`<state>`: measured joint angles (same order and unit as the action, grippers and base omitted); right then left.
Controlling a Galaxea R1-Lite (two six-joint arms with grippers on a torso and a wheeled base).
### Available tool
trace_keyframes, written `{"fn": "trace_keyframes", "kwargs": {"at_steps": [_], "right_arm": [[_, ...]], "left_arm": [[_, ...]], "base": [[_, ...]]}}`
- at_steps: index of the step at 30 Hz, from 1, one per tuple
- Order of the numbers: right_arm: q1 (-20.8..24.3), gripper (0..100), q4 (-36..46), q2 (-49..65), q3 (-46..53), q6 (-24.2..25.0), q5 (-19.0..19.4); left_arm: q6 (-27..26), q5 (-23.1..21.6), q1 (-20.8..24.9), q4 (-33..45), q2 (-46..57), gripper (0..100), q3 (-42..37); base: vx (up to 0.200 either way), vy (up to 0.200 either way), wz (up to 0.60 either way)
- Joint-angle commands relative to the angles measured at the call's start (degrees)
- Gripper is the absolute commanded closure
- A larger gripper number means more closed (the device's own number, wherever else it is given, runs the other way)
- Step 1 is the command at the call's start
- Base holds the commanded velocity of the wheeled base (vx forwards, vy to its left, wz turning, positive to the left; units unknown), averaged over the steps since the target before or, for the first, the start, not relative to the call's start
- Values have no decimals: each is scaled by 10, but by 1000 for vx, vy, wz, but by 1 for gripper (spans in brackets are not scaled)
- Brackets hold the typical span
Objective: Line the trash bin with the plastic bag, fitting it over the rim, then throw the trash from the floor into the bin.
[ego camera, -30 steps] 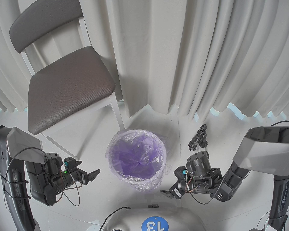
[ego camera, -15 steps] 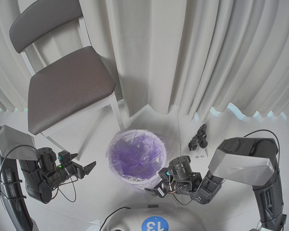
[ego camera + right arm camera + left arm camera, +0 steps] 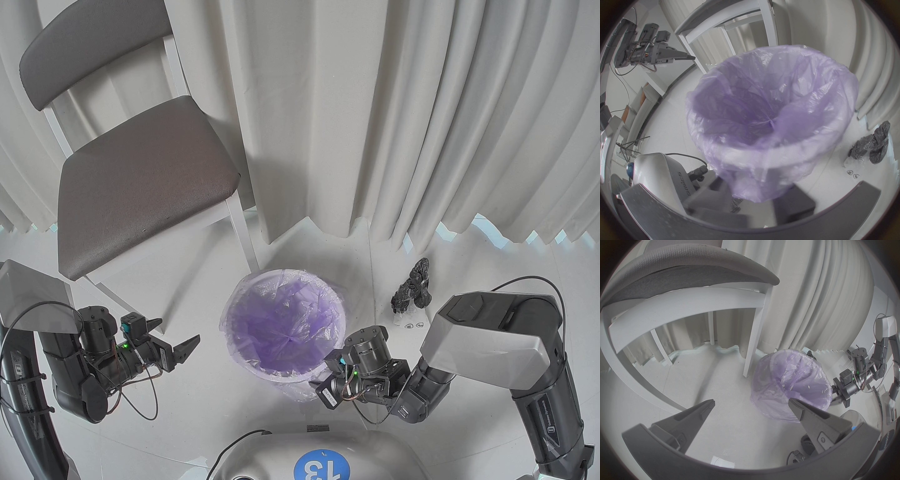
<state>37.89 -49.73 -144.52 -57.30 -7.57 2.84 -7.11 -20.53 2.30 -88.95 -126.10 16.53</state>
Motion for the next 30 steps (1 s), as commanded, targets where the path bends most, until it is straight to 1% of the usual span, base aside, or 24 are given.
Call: {"fn": "trace_keyframes", "kwargs": {"at_steps": [1, 7, 8, 12, 15, 17, 18, 22, 26, 30], "right_arm": [[-26, 100, 9, -5, -12, -3, 1], [-52, 100, 54, -18, -53, -5, 2], [-57, 100, 75, -19, -66, -5, 4], [-59, 100, 96, -19, -78, -6, 10], [-60, 100, 145, -20, -107, -14, 16], [-60, 100, 149, -21, -111, -15, 16], [-62, 100, 183, -25, -141, -17, 16], [-66, 100, 217, -32, -177, -18, 16], [-81, 100, 224, -45, -208, -26, 16], [-96, 100, 218, -46, -215, -33, 16]], "left_arm": [[0, 1, 0, -10, -5, 0, 1], [0, 1, 0, -10, -6, 0, 3], [0, 1, 0, -10, -6, 0, 3], [0, 1, 1, -10, -13, 0, 6], [-1, 1, 2, -10, -20, 0, 10], [-1, 1, 2, -10, -20, 0, 10], [-1, 1, 2, -10, -20, 0, 10], [-1, 1, 2, -10, -22, 0, 11], [-1, 1, 2, -10, -24, 0, 14], [0, 1, 2, -10, -24, 0, 13]], "base": [[0, 0, 0], [0, 0, 0], [0, 0, 0], [0, 0, 0], [0, 0, 0], [0, 0, 0], [0, 0, 0], [0, 0, 0], [0, 0, 0], [0, 0, 0]]}}
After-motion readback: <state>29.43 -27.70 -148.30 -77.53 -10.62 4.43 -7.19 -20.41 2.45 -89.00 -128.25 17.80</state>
